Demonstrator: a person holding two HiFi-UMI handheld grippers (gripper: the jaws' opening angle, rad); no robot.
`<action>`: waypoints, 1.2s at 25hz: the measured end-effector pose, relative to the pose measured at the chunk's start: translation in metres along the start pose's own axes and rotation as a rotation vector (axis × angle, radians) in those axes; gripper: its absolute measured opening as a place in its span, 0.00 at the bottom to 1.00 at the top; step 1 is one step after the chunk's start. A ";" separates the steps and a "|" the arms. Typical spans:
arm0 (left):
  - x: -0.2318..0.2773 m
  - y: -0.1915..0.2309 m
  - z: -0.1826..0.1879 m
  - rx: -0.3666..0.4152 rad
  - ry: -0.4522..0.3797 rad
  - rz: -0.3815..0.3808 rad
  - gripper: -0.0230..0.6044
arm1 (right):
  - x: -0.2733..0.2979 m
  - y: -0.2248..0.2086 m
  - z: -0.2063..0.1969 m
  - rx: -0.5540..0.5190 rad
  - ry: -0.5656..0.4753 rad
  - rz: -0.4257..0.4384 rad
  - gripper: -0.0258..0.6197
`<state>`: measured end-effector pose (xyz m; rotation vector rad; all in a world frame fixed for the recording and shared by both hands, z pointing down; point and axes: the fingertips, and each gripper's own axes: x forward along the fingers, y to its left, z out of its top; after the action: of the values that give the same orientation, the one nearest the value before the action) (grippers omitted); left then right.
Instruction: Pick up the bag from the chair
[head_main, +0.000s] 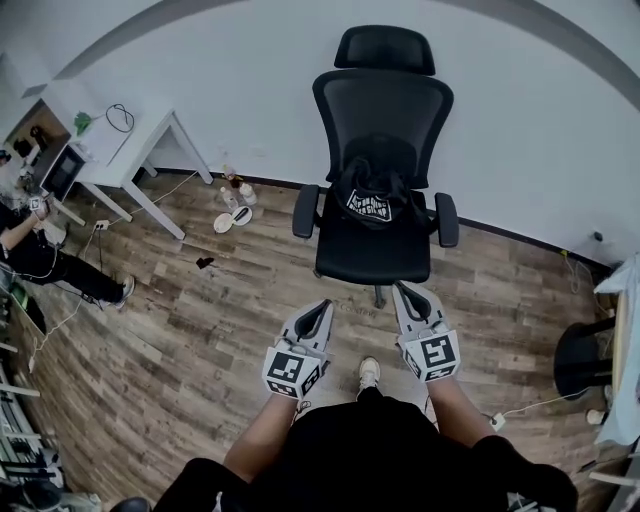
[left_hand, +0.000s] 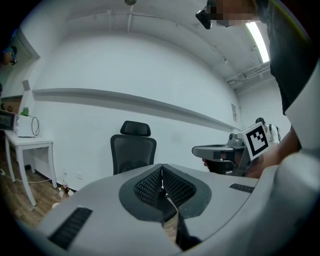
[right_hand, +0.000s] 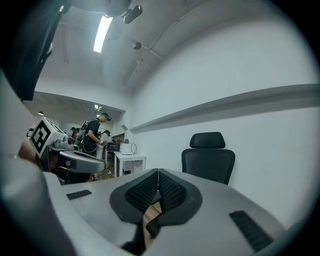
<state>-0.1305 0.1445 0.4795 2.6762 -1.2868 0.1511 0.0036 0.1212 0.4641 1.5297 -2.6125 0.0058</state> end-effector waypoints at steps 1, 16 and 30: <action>0.008 0.002 0.001 0.000 0.004 0.002 0.07 | 0.006 -0.006 0.002 -0.007 -0.004 0.009 0.07; 0.099 0.017 0.017 0.054 0.044 0.028 0.07 | 0.046 -0.098 -0.024 0.071 0.023 0.010 0.07; 0.134 0.069 0.018 0.001 0.032 0.055 0.07 | 0.096 -0.104 -0.031 0.049 0.059 0.069 0.07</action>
<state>-0.1005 -0.0042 0.4910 2.6298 -1.3515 0.2010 0.0499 -0.0116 0.4989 1.4306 -2.6362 0.1204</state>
